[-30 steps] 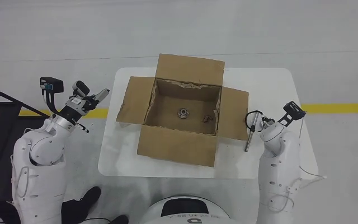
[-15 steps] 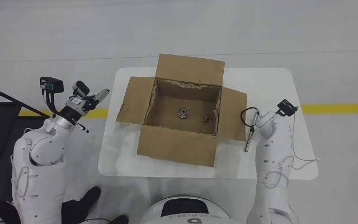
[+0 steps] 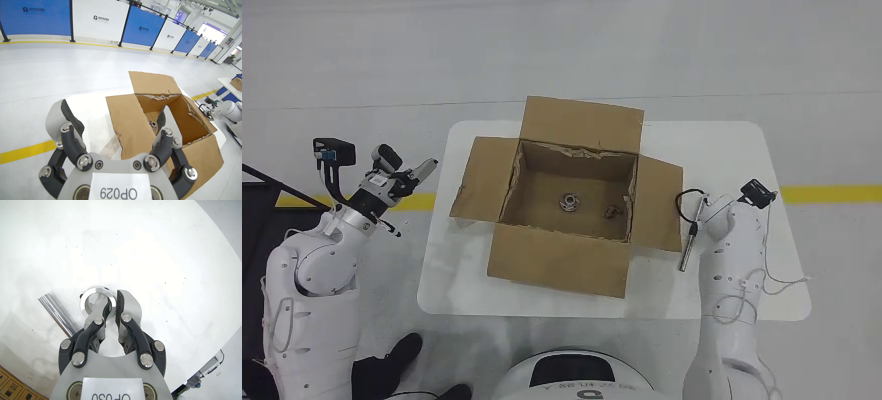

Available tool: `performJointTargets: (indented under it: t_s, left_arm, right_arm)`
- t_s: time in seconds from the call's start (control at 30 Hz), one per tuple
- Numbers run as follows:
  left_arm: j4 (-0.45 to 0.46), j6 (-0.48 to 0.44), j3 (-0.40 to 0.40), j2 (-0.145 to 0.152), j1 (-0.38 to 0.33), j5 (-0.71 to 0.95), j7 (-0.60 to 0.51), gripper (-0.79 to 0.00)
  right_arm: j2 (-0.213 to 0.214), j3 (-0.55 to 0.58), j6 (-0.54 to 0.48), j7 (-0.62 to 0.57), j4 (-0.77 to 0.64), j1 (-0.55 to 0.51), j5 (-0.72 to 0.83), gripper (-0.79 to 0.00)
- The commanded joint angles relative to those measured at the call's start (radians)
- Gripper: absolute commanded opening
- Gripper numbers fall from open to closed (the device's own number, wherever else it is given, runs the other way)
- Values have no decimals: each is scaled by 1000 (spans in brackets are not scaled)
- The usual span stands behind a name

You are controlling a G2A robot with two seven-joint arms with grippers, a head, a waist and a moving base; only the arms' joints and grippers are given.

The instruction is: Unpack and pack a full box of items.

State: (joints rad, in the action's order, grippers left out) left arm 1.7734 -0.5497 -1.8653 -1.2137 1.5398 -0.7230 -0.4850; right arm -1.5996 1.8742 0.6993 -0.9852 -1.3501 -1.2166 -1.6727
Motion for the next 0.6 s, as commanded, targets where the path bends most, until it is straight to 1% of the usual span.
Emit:
performJointTargets:
  t_s: [0.0,0.1,0.2,0.3,0.37,0.43,0.5,0.57]
  left_arm:
    - [0,0,0,0,0,0,-1,0]
    - [0,0,0,0,0,0,-1,0]
    - [0,0,0,0,0,0,-1,0]
    - [0,0,0,0,0,0,-1,0]
    - [0,0,0,0,0,0,-1,0]
    - [0,0,0,0,0,0,-1,0]
    - [0,0,0,0,0,0,-1,0]
    - [0,0,0,0,0,0,-1,0]
  right_arm:
    - [2,17,1,-1,-18,-4,19,-785]
    - [4,66,8,12,-103,-32,84,-785]
    - [2,119,-20,40,-241,-87,214,-785]
    - [-9,183,-86,83,-421,-178,481,-785]
    - [-20,223,-152,116,-525,-251,685,-785]
    - [-30,254,-227,139,-596,-319,879,-785]
    - [-37,277,-319,136,-638,-379,1052,-785]
    - [-41,290,-394,124,-664,-431,1170,-785]
